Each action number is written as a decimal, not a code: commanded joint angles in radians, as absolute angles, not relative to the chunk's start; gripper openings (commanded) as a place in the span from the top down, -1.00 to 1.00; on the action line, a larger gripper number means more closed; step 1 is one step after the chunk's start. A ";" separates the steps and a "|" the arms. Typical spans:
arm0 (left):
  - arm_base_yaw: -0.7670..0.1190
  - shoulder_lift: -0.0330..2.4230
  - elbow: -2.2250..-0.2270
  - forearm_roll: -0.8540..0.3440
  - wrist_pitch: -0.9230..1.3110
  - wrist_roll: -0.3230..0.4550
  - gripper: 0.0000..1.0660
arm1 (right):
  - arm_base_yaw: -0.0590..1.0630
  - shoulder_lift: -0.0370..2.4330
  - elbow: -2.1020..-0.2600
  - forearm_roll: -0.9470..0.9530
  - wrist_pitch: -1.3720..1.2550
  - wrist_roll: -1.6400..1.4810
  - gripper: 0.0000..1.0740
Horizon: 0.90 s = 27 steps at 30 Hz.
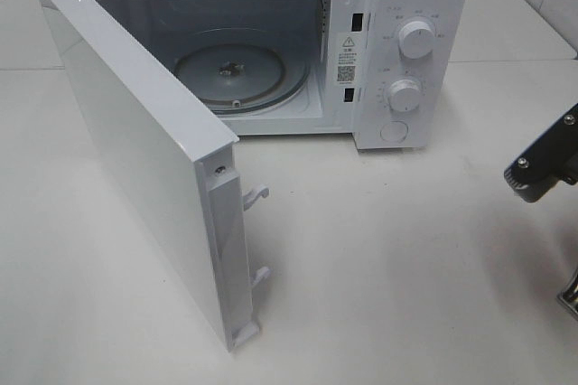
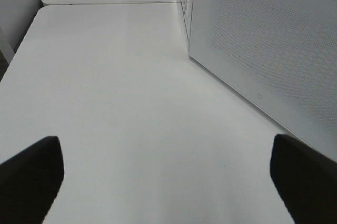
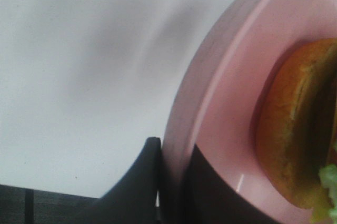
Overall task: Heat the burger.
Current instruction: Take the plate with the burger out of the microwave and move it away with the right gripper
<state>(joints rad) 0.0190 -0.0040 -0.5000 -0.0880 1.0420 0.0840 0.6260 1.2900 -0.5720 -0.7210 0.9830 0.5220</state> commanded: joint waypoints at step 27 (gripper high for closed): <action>0.020 -0.025 -0.497 -0.087 1.038 0.078 -0.88 | 0.506 1.772 -0.743 -0.794 0.935 0.986 0.94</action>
<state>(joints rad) 0.0190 -0.0040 -0.5000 -0.0880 1.0420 0.0840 0.5190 1.7590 -0.7350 -0.7470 0.9070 0.9640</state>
